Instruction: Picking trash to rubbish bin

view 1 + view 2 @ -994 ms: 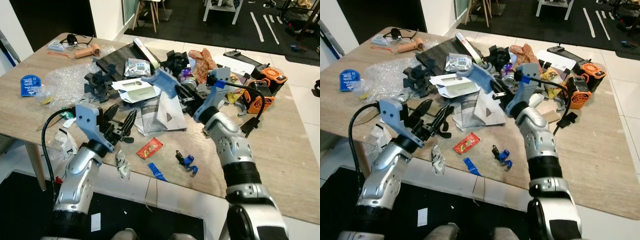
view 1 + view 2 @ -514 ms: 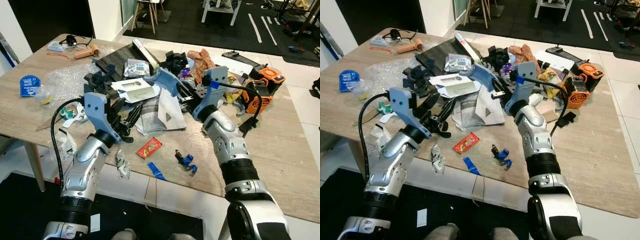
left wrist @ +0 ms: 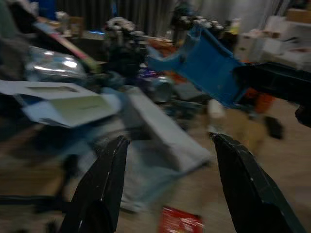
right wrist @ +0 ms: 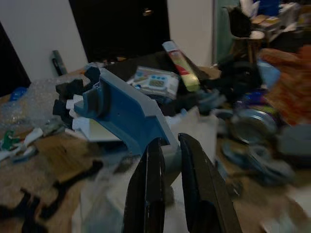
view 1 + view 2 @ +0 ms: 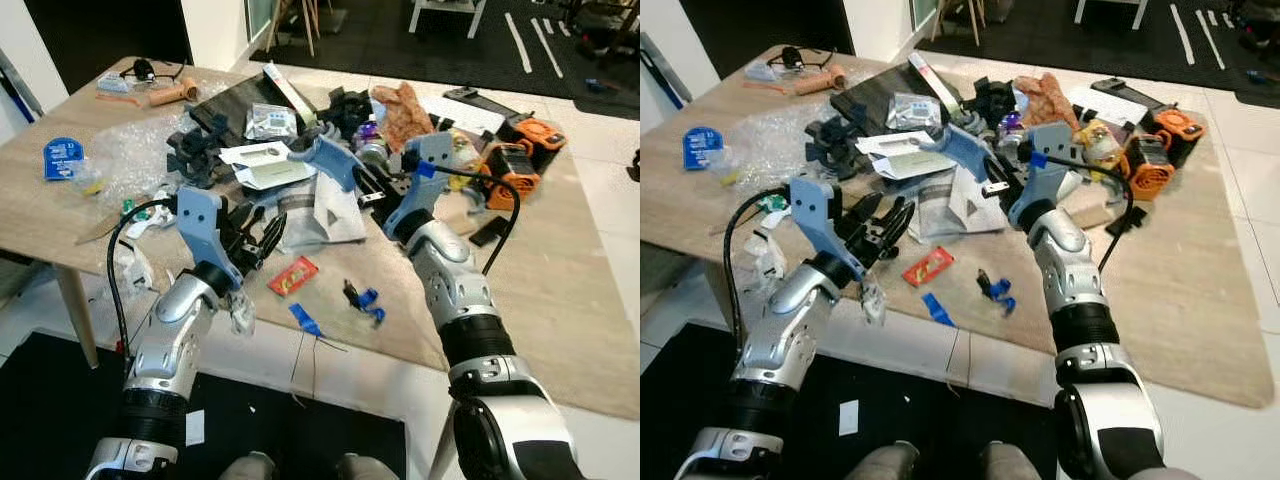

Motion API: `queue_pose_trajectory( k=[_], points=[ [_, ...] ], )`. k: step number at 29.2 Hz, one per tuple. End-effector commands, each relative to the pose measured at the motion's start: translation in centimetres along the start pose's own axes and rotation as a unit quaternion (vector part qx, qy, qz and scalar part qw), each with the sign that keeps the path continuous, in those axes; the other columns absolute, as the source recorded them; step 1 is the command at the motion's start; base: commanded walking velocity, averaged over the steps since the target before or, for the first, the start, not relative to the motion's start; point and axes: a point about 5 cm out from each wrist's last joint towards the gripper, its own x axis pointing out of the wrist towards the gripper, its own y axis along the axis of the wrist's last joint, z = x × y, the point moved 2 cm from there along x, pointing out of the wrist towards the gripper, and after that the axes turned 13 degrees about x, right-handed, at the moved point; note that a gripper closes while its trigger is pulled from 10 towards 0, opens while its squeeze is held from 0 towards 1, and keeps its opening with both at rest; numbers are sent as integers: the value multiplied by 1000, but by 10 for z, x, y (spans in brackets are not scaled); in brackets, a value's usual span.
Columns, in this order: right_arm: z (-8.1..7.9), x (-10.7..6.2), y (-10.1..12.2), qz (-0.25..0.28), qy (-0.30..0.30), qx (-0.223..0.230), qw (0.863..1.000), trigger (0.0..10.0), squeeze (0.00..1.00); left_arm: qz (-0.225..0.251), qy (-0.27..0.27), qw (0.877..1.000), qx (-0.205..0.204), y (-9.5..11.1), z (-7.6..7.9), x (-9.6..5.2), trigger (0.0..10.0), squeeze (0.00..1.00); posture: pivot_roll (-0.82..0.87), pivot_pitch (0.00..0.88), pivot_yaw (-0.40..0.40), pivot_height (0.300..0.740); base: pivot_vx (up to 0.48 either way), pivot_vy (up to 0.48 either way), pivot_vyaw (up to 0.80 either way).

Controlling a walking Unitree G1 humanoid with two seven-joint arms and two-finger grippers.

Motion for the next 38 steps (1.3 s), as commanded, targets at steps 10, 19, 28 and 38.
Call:
queue_pose_trajectory(
  k=[10, 19, 28, 38],
  points=[
    [0, 2, 2, 7, 3, 4, 1000, 10000, 0, -5, -13, 1000, 11, -2, 3, 3, 10000, 0, -62, 0, -36, 740, -355, 0, 0],
    [0, 2, 3, 8, 4, 3, 1000, 10000, 0, -3, -13, 1000, 12, -1, 3, 3, 10000, 0, -63, 0, -37, 740, -354, 0, 0],
    [-2, 3, 2, 2, 16, -3, 1000, 10000, 0, 4, -18, 1000, 6, 0, 3, 3, 10000, 0, -62, 0, -37, 740, -113, 0, 533],
    [-3, 3, 2, 1, 21, -6, 1000, 10000, 0, 6, -28, 1000, 6, 0, 4, 3, 10000, 0, -62, 0, -37, 740, 0, 0, 800]
  ],
)
